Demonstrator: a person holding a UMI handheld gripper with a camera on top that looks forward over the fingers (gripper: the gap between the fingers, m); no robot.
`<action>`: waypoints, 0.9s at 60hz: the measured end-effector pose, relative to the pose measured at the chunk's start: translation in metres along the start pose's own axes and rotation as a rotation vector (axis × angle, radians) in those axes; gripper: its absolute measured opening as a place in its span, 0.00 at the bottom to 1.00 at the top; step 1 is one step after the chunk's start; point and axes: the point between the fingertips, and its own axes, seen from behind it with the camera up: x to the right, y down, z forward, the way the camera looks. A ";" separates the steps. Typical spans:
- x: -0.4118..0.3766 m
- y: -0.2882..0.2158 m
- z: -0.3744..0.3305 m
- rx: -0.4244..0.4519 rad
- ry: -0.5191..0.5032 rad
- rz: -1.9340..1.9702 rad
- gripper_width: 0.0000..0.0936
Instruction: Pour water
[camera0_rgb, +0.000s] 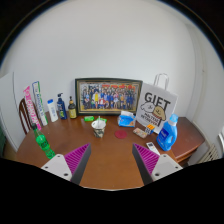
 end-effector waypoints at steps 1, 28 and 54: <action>-0.002 0.001 0.000 0.000 0.003 0.003 0.92; -0.096 0.069 0.006 -0.083 -0.137 0.008 0.92; -0.331 0.087 0.049 0.018 -0.369 0.024 0.92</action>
